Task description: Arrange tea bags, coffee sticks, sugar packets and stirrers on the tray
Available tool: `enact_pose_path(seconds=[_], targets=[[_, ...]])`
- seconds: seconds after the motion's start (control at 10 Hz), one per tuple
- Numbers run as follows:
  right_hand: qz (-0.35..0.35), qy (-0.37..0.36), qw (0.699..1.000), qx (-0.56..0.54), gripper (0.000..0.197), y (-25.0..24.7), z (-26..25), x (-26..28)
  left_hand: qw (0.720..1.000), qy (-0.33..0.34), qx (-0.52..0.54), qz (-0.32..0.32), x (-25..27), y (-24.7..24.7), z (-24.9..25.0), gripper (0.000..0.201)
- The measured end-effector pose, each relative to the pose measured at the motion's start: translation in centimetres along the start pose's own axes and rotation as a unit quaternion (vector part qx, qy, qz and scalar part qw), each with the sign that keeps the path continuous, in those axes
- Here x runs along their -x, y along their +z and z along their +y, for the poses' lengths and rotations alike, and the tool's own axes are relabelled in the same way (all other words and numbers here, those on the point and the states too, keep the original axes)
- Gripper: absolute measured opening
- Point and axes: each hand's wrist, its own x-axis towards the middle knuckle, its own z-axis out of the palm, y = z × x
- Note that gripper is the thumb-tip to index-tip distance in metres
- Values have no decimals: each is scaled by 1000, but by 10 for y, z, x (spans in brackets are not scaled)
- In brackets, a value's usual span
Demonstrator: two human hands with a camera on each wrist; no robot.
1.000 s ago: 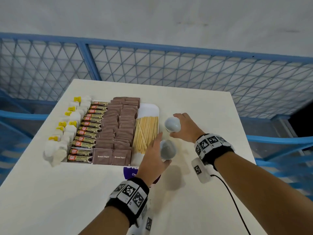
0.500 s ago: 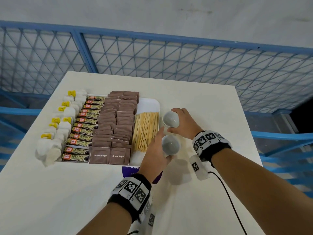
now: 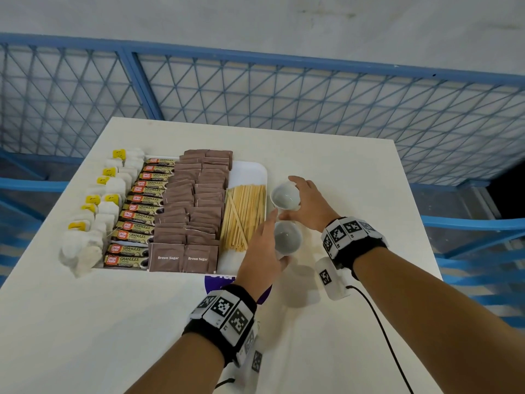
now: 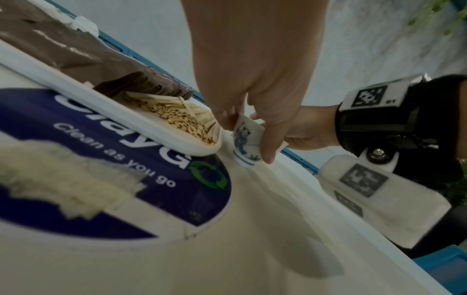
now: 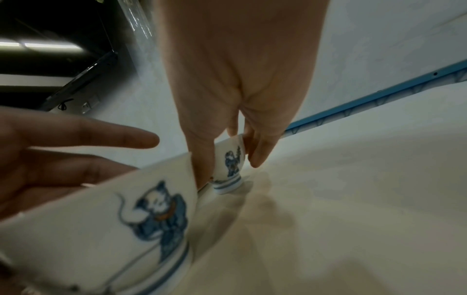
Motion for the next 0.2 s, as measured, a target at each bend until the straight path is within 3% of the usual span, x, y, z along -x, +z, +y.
enact_pose_path(seconds=[0.1,0.2], targets=[[7,4,1000,-24,98,-3,0,6,1000,-2,-8,-4,3,-5,0,100],[31,17,999,-37,97,-10,9,16,1000,13,-7,20,12,-13,0,91]])
